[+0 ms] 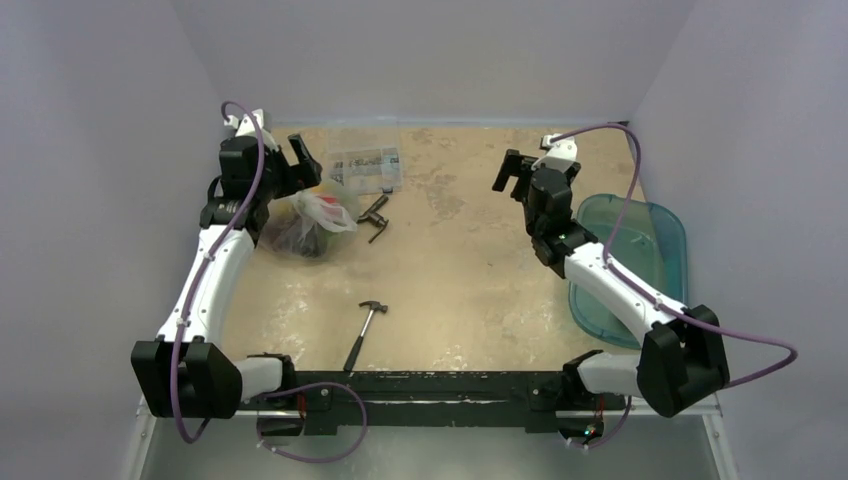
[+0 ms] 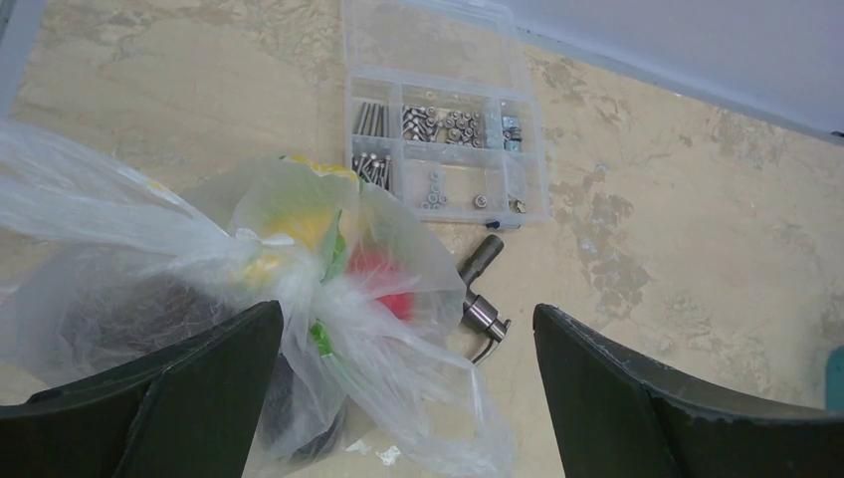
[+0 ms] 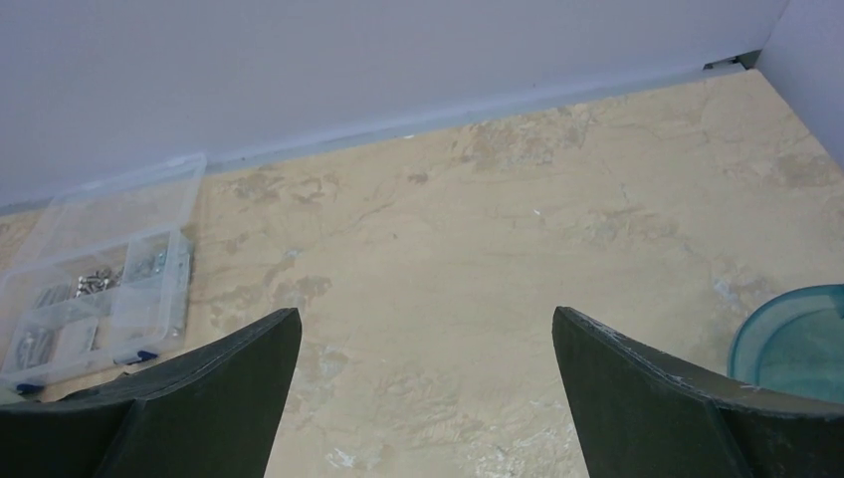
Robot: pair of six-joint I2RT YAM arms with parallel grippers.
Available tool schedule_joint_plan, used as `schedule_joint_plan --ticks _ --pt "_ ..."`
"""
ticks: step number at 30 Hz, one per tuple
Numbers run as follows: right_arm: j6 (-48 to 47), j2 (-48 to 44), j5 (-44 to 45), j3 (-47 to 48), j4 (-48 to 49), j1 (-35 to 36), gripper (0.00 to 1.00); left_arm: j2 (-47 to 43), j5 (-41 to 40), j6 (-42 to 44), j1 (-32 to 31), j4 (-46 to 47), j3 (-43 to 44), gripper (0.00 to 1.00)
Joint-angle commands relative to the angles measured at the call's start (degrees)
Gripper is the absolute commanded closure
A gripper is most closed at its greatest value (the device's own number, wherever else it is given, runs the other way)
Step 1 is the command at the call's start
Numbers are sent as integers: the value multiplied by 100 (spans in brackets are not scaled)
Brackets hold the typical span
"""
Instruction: Take the fake fruits out of the plastic bag
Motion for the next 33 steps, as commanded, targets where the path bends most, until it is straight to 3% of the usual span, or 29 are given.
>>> schedule_joint_plan --ticks 1,7,10,12,14,17,22,25,28,30,33 --pt "237 85 226 366 -114 153 1 182 -137 37 -10 -546 557 4" --pt "237 155 158 389 -212 207 1 58 103 202 -11 -358 389 4" --pt "-202 -33 152 15 50 209 1 -275 134 309 -8 -19 95 0" --pt "-388 -280 657 -825 682 206 1 -712 -579 151 -5 464 -487 0" --pt "-930 -507 935 -1869 2028 213 1 -1013 -1247 60 -4 807 -979 0" --pt "-1072 -1025 422 -2745 3369 138 1 -909 -922 185 -24 846 -910 0" --pt "-777 -1548 -477 -2476 3042 137 1 -909 -1365 -203 -48 697 -923 0" --pt "360 -1316 -508 -1449 1405 140 1 -1040 -2435 -671 -48 232 -948 0" --pt "1064 -852 -1041 -344 38 143 1 -695 -3343 -1317 -13 -968 -429 0" --pt "1163 -636 -1636 119 -409 136 1 -342 -3103 -1385 86 -1482 -32 0" --pt "1069 -459 -2871 237 -241 136 1 155 -1876 -1209 514 -1835 455 0"
